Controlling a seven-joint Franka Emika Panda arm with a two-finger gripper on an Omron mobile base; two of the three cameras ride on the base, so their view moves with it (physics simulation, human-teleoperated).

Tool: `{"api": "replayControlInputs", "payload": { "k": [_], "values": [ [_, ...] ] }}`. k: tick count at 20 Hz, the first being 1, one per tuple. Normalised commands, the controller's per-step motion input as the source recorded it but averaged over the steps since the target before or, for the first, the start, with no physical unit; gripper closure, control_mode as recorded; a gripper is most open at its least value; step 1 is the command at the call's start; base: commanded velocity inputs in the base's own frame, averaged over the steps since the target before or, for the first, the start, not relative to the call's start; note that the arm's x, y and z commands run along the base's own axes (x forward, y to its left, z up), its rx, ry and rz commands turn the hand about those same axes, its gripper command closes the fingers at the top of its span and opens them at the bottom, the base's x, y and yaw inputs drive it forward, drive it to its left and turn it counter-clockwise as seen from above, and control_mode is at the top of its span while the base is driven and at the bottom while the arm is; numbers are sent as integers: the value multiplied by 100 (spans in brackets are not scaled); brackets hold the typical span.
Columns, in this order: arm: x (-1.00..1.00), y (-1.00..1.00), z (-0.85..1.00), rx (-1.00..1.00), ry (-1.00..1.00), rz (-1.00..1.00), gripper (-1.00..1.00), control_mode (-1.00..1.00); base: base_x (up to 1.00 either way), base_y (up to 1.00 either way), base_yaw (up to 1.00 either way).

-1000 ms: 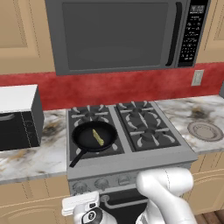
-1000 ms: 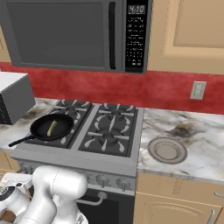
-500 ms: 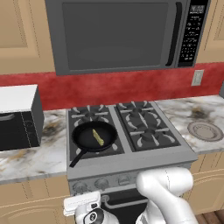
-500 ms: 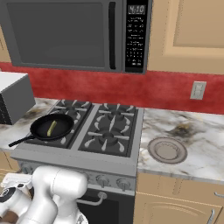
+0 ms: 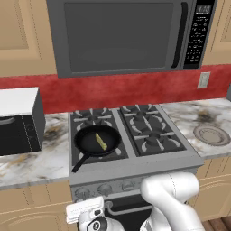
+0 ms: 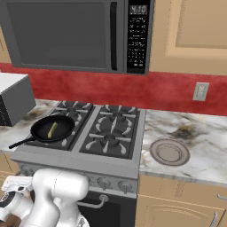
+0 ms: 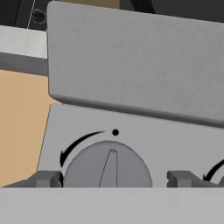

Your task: Pick up the butter stick and place it in the pan. Then turn on the burner for the pan.

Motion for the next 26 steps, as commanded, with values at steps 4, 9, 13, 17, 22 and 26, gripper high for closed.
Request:
{"api": "replayControlInputs", "payload": {
  "k": [4, 9, 13, 17, 22, 26],
  "values": [
    [0, 0, 16, 0, -9, 3, -100, -100, 0, 0, 0],
    [0, -1, 12, 2, -8, 2, -100, -100, 0, 0, 0],
    [3, -8, 1, 5, -3, 1, -100, -100, 0, 0, 0],
    [8, -19, 0, 6, -1, 0, -100, -100, 0, 0, 0],
    [1, -22, -1, 8, -3, 0, -100, -100, 0, 0, 0],
    [1, -16, -9, 7, -2, 0, -100, -100, 0, 0, 0]
  ]
}}
